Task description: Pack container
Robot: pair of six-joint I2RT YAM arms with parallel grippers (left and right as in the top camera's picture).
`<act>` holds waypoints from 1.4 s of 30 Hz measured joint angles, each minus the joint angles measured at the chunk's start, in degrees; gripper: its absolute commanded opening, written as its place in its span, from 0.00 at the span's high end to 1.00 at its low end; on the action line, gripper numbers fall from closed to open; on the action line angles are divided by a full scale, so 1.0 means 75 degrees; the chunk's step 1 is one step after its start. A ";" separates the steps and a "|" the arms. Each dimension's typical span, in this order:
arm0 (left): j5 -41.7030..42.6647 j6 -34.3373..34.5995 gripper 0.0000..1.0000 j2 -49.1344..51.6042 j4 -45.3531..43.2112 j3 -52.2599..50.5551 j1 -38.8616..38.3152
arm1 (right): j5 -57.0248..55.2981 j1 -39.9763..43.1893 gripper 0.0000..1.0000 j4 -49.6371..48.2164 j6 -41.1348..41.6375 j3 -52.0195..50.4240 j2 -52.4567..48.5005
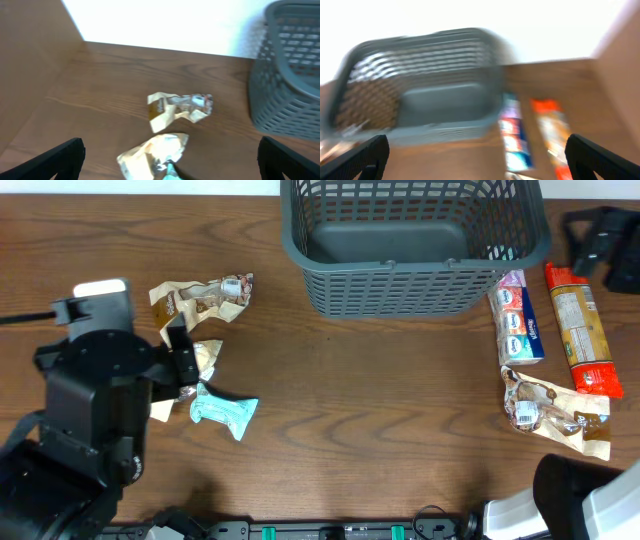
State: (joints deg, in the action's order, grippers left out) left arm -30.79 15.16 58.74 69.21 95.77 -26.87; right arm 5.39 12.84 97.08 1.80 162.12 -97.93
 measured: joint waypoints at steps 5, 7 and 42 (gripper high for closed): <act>-0.0131 -0.0006 0.01 0.0006 0.0306 0.0000 0.0289 | -0.1151 0.0443 0.01 -0.0003 0.0277 -0.0490 0.0023; -0.0146 -0.0006 0.01 0.0041 0.0425 0.0000 0.0326 | -0.1346 0.0562 0.01 -0.0035 0.0248 -0.0752 -0.0026; -0.1271 -0.0032 0.01 0.0883 0.1037 0.0000 0.0326 | 0.0472 0.1731 0.01 -0.3276 -0.4164 -0.7522 -0.1288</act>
State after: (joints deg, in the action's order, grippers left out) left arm -40.32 14.92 65.36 76.99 95.77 -24.43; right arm 8.93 25.82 72.51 -29.43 105.71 -107.59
